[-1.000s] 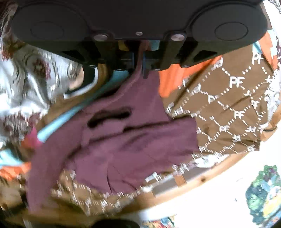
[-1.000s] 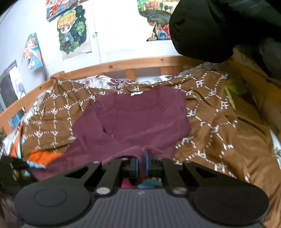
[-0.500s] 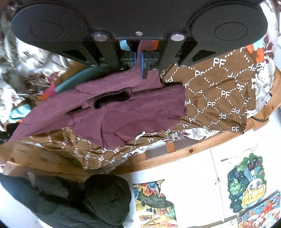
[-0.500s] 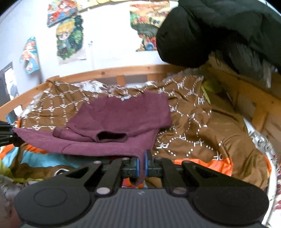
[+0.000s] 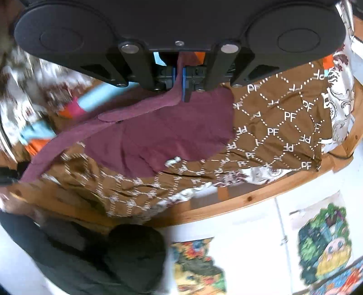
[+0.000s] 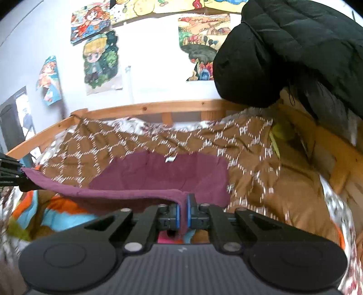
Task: Fold small clothes
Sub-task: 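Grasp the shirt hem with the left gripper while the right gripper holds the edge, then carry the held shirt edge over the shirt body with both grippers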
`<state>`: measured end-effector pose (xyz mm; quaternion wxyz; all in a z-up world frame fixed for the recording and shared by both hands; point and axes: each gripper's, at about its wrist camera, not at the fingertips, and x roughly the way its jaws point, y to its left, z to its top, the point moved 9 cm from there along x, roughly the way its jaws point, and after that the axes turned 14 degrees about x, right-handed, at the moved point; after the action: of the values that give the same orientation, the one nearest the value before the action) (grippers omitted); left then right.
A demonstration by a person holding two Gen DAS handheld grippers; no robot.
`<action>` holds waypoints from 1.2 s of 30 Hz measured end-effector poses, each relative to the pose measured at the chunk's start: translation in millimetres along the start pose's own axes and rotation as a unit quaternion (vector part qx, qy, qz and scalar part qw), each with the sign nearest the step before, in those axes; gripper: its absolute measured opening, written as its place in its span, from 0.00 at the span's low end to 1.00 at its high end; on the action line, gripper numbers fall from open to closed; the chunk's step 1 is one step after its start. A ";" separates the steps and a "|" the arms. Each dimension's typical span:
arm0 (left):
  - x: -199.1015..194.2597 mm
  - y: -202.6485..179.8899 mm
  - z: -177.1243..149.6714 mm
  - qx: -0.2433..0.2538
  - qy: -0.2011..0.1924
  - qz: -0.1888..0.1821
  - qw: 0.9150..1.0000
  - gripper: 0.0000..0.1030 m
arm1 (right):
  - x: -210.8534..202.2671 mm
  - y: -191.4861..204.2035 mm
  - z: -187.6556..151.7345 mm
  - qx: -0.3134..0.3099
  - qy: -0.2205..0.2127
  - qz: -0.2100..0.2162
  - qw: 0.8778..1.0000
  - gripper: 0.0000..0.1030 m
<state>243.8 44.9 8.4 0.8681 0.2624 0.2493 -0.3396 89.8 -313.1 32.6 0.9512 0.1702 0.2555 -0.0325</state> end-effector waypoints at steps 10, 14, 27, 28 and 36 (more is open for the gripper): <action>114.4 80.0 78.6 -0.053 0.077 0.040 0.995 0.06 | 126.5 -14.4 75.3 -0.031 -0.015 -0.027 0.999 0.06; 167.6 98.7 91.4 -0.049 0.093 0.043 0.993 0.06 | 181.4 -28.4 87.0 -0.006 0.003 -0.034 0.999 0.06; 291.3 127.0 63.6 -0.090 0.138 0.011 0.986 0.07 | 312.7 -65.3 70.3 0.021 0.056 -0.059 0.996 0.08; 296.4 128.8 62.9 -0.095 0.136 0.008 0.986 0.08 | 317.1 -67.0 68.7 0.023 0.056 -0.060 0.996 0.08; 330.1 140.1 52.5 -0.130 0.138 0.008 0.982 0.19 | 347.6 -79.7 61.1 0.038 0.060 -0.075 0.995 0.18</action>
<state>571.1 -51.0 -114.5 0.8549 0.1937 0.4064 -0.2579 408.5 -400.1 -115.1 0.9220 0.1883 0.3224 -0.1030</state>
